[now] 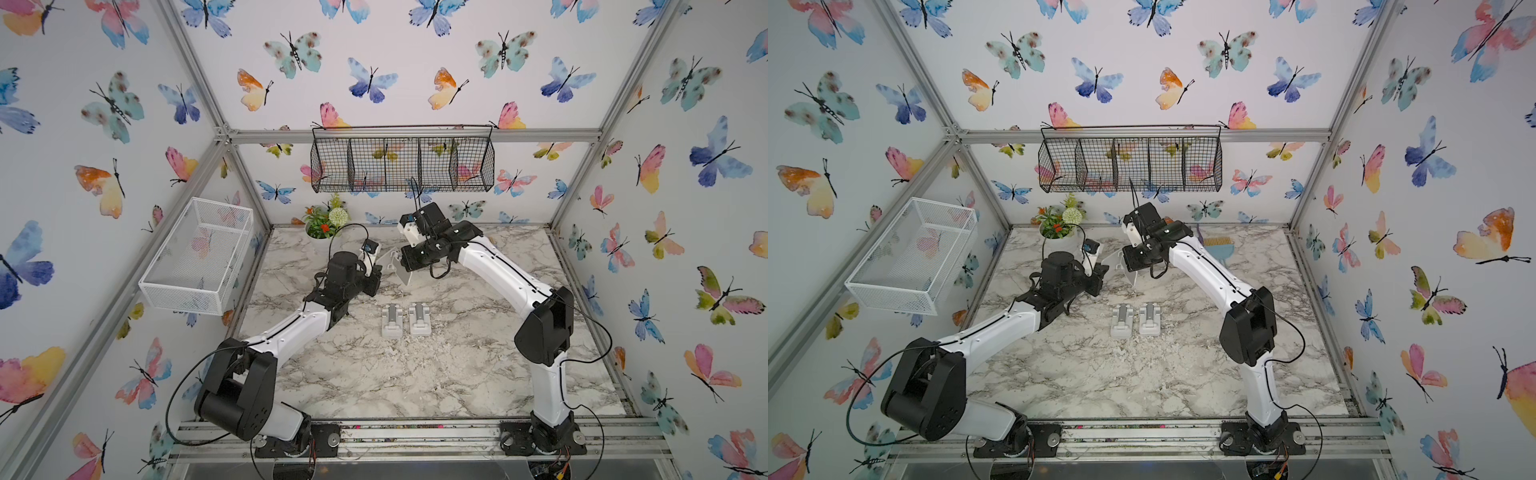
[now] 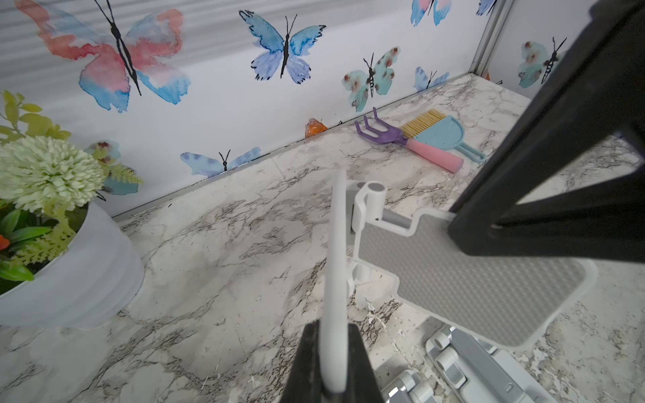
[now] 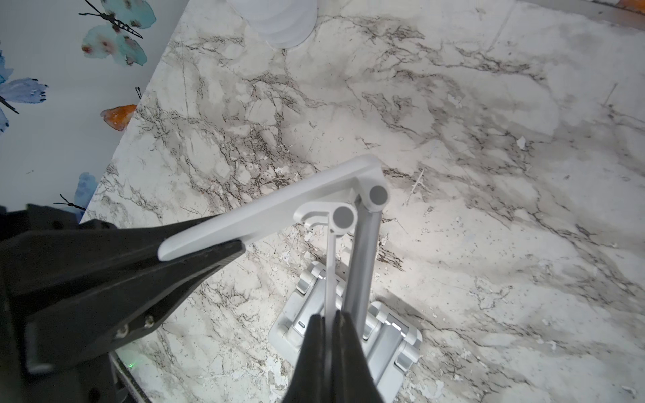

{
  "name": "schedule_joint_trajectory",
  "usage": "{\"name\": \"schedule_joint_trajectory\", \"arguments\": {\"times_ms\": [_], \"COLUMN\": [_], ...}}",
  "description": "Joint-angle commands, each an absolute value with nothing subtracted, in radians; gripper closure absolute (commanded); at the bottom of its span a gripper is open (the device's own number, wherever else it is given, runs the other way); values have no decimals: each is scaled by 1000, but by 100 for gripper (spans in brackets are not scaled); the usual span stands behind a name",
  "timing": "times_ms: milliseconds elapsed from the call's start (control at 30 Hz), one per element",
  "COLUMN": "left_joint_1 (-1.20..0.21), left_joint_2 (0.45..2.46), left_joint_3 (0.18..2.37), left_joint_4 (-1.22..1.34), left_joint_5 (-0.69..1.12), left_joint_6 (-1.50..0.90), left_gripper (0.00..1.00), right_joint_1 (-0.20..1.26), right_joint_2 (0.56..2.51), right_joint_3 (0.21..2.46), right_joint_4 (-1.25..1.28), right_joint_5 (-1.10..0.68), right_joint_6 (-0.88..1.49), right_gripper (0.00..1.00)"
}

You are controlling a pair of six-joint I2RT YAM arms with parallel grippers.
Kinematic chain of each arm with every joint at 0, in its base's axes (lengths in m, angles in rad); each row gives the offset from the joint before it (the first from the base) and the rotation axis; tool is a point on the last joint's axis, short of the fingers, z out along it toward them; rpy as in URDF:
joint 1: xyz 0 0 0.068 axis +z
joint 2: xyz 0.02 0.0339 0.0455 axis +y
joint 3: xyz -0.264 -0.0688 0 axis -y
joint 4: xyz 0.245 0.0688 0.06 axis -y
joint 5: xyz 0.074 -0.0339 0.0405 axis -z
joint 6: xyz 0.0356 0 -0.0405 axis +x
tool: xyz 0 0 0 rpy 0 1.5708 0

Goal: Open the phone stand

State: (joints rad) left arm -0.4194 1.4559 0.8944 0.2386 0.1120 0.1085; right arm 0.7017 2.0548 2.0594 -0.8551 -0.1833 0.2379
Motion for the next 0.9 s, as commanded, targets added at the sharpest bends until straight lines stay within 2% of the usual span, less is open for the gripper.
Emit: {"name": "schedule_joint_trajectory", "arguments": {"times_ms": [0, 600, 867], "left_joint_1": [-338, -222, -147], "left_joint_2": [1493, 1684, 1750], "left_joint_3": [931, 1050, 1060], "left_joint_4": [354, 417, 511], "left_joint_5": [7, 30, 68], "left_joint_6": [94, 95, 53], "left_gripper": [100, 100, 100], "right_joint_1": [736, 851, 867], "right_joint_2": [1963, 1882, 1854], "right_joint_3": [2030, 1973, 1959], "right_joint_4": [-985, -1018, -1014], "right_joint_5": [-216, -297, -407], "right_joint_6": [212, 201, 203], "right_gripper": [99, 99, 99]}}
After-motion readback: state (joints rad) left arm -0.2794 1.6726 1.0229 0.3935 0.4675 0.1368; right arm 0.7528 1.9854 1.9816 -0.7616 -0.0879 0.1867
